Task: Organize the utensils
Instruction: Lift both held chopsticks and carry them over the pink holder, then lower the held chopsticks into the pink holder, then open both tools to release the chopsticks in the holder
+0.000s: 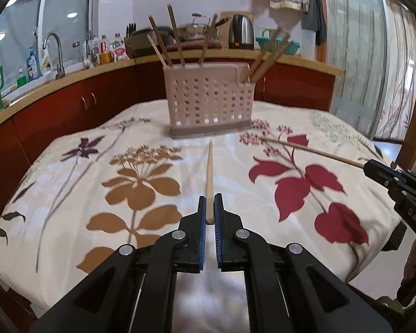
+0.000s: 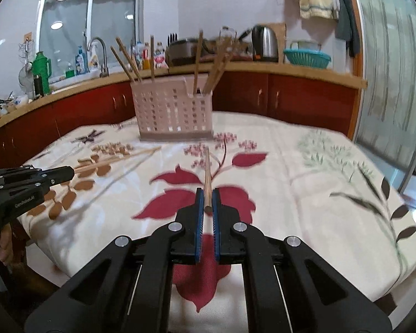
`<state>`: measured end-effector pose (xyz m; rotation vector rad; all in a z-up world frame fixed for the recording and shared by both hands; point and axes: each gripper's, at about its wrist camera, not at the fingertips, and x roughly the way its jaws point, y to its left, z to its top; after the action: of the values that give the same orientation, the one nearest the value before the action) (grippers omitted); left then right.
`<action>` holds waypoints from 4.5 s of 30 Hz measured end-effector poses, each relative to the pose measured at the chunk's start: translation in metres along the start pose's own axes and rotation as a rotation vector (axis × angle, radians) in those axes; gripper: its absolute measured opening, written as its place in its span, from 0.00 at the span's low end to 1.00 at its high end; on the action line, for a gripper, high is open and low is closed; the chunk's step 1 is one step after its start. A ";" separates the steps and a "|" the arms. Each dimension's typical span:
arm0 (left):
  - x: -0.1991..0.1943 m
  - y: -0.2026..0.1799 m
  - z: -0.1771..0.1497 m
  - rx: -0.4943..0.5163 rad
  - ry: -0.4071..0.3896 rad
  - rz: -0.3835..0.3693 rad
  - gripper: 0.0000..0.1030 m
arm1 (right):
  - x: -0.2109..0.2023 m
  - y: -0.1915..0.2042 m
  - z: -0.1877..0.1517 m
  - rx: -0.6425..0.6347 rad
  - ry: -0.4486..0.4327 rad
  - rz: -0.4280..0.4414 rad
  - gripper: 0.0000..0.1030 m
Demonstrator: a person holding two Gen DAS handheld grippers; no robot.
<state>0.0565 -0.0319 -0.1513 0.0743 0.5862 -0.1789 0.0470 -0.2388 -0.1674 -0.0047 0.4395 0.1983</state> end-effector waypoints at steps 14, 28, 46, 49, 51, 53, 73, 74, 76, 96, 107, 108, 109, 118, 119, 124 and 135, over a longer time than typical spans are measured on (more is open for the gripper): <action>-0.043 0.007 0.029 -0.005 -0.128 0.009 0.06 | -0.033 0.002 0.043 -0.001 -0.119 0.011 0.06; -0.070 0.017 0.059 -0.040 -0.166 -0.004 0.06 | -0.046 0.004 0.074 0.001 -0.177 0.027 0.06; -0.050 0.026 0.086 -0.042 -0.207 -0.004 0.06 | -0.019 0.014 0.110 -0.037 -0.180 0.032 0.06; -0.048 0.026 0.089 -0.044 -0.209 -0.009 0.06 | -0.016 0.015 0.113 -0.041 -0.180 0.032 0.06; -0.048 0.026 0.091 -0.042 -0.212 -0.011 0.06 | -0.014 0.016 0.115 -0.041 -0.177 0.033 0.06; -0.048 0.027 0.094 -0.043 -0.216 -0.012 0.06 | -0.012 0.015 0.116 -0.042 -0.176 0.035 0.06; -0.073 0.037 0.171 -0.017 -0.424 -0.029 0.06 | -0.032 0.001 0.200 -0.014 -0.384 0.097 0.06; -0.074 0.037 0.178 -0.014 -0.442 -0.031 0.06 | -0.032 0.001 0.207 -0.017 -0.402 0.099 0.06; -0.076 0.035 0.191 0.000 -0.477 -0.031 0.06 | -0.032 -0.001 0.220 -0.024 -0.434 0.098 0.06; -0.022 0.036 0.245 0.048 -0.569 0.002 0.06 | 0.028 -0.025 0.290 0.010 -0.580 0.125 0.06; 0.027 0.034 0.227 0.043 -0.483 -0.002 0.06 | 0.105 -0.022 0.263 0.063 -0.515 0.152 0.06; 0.032 0.033 0.224 0.045 -0.473 0.000 0.06 | 0.111 -0.020 0.260 0.059 -0.505 0.151 0.06; 0.034 0.033 0.224 0.046 -0.468 0.000 0.06 | 0.117 -0.017 0.255 0.051 -0.490 0.143 0.06; 0.054 0.042 0.207 -0.007 -0.385 -0.015 0.29 | 0.137 -0.005 0.229 0.031 -0.366 0.129 0.13; 0.055 0.041 0.206 -0.011 -0.381 -0.014 0.33 | 0.135 -0.004 0.227 0.032 -0.363 0.128 0.15; 0.044 0.041 0.199 -0.020 -0.382 -0.006 0.49 | 0.122 -0.001 0.223 0.036 -0.357 0.119 0.25; 0.001 0.034 0.173 -0.048 -0.384 0.019 0.68 | 0.066 0.013 0.197 -0.007 -0.334 0.045 0.47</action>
<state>0.1579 -0.0199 -0.0079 -0.0021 0.2066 -0.1549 0.1860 -0.2042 -0.0168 0.0312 0.1057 0.2399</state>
